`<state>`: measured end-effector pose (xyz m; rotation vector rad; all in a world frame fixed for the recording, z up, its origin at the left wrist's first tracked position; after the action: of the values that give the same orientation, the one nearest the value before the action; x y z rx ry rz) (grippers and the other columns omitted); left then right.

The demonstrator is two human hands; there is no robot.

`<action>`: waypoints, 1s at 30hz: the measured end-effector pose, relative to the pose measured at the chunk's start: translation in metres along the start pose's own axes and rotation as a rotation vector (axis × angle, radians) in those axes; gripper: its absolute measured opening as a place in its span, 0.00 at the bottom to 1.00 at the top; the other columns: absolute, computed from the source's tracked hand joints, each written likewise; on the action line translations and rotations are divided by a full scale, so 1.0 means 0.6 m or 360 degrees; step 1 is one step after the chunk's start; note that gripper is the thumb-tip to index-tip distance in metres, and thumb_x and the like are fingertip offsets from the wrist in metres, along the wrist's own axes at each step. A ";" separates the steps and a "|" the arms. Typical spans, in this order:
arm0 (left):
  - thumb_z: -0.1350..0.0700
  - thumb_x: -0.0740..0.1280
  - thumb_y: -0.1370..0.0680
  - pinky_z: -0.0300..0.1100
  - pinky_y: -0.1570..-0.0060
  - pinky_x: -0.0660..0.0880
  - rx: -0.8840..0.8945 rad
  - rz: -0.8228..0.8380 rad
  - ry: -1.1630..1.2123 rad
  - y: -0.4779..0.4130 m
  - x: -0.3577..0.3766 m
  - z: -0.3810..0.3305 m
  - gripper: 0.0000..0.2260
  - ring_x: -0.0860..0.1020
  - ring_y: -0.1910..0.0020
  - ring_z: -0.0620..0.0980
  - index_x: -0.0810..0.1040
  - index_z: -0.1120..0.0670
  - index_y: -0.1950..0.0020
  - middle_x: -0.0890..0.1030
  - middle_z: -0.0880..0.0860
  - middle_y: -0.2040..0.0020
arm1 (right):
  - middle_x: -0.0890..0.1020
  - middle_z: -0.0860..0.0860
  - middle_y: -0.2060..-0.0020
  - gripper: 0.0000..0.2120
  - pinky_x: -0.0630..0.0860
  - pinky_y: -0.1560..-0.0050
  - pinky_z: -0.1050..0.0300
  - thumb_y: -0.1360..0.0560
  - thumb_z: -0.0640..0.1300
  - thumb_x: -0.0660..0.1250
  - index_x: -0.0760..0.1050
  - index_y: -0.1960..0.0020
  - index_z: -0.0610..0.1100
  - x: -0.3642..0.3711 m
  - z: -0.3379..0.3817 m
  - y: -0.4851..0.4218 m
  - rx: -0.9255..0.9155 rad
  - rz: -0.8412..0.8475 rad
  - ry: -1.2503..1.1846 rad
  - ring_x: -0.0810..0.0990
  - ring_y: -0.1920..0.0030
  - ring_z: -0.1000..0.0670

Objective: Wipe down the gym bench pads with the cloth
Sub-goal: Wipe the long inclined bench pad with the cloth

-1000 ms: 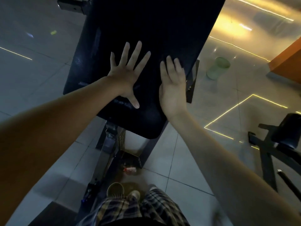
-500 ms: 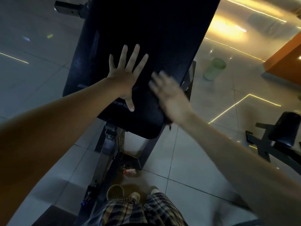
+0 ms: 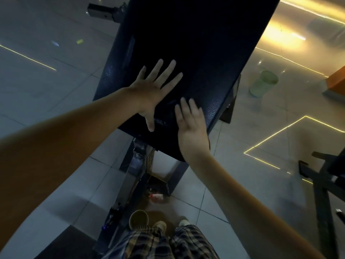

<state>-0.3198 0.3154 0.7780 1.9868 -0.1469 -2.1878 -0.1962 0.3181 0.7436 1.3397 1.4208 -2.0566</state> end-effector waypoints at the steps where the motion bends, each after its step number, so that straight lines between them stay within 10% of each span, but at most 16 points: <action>1: 0.35 0.81 0.46 0.66 0.26 0.43 -0.0008 0.0061 -0.0059 0.002 0.008 0.002 0.75 0.26 0.26 0.61 0.23 0.50 0.25 0.21 0.57 0.27 | 0.66 0.40 0.27 0.26 0.51 0.25 0.41 0.26 0.33 0.55 0.66 0.27 0.35 0.008 0.014 0.025 -0.0068 0.0032 -0.0005 0.57 0.25 0.40; 8: 0.33 0.80 0.46 0.66 0.26 0.45 -0.0064 0.0028 -0.0244 0.007 0.043 0.014 0.76 0.28 0.26 0.65 0.15 0.51 0.33 0.19 0.59 0.30 | 0.68 0.42 0.27 0.25 0.55 0.25 0.45 0.22 0.39 0.49 0.68 0.27 0.40 0.040 0.042 0.074 -0.0865 0.0619 0.0181 0.63 0.26 0.41; 21: 0.35 0.81 0.46 0.67 0.26 0.45 -0.0127 -0.0058 -0.0223 0.005 0.051 0.015 0.76 0.29 0.25 0.63 0.15 0.52 0.33 0.22 0.59 0.27 | 0.67 0.38 0.28 0.24 0.54 0.25 0.41 0.26 0.29 0.59 0.68 0.29 0.34 -0.030 -0.054 -0.131 0.0096 0.0002 0.0105 0.61 0.25 0.37; 30: 0.36 0.80 0.44 0.61 0.24 0.43 -0.0139 -0.0116 -0.0156 0.016 0.060 0.019 0.74 0.31 0.23 0.59 0.23 0.57 0.26 0.25 0.57 0.24 | 0.69 0.42 0.28 0.29 0.55 0.27 0.44 0.30 0.32 0.62 0.68 0.28 0.38 0.061 0.107 0.098 -0.0557 0.0540 0.0049 0.62 0.26 0.42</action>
<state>-0.3339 0.2983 0.7459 1.8675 0.0081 -2.2957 -0.2086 0.2450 0.6850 1.3544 1.3744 -1.5009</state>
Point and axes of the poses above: each hand's wrist, its own y-axis away from the middle knuckle, its own x-axis out of the palm, z = x × y, the point moved 9 cm from there along -y, towards the middle knuckle
